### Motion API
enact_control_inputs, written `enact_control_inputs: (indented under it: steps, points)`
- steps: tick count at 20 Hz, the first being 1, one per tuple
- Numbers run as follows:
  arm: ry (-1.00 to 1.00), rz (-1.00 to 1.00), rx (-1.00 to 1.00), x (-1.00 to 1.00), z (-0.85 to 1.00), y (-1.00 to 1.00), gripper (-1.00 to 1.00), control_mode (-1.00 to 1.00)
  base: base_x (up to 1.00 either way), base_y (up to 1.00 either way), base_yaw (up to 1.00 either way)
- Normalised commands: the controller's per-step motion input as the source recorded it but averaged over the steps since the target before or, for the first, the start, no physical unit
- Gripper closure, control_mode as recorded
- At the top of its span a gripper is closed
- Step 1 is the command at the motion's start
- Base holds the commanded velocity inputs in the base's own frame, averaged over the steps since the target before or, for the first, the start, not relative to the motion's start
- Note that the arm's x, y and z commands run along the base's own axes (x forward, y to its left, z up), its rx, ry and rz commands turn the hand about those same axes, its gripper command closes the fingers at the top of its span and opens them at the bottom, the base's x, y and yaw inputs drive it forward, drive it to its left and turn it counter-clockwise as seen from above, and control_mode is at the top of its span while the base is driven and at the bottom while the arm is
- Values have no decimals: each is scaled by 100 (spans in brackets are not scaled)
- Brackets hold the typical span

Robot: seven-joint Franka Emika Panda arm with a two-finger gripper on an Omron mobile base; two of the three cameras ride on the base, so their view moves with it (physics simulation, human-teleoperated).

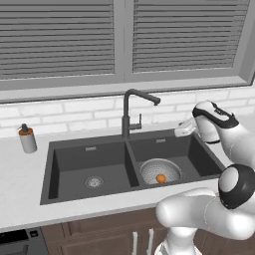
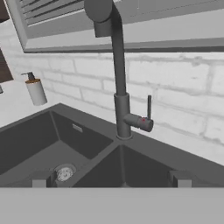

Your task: Put the colander in the sink, put the tangerine in the colander, and turn on the sink faucet and pour water over the colander.

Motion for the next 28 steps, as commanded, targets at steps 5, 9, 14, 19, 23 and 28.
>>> enact_control_inputs:
  steps: [5, 9, 14, 19, 23, 28]
  points:
    - [1, 0, 7, 2, -13, 13, -100, -100, 0, 0, 0]
    - [0, 0, 8, 3, -8, 2, -100, -100, 0, 0, 0]
    - [0, 0, 8, 3, -9, 5, -100, -100, 0, 0, 0]
    - [-5, 3, 6, 17, -11, 7, -100, -100, 0, 0, 0]
    - [-4, 5, 1, 24, 0, 10, -100, -100, 0, 0, 0]
    - [-1, 5, 0, 22, 0, 5, -100, -100, 0, 0, 0]
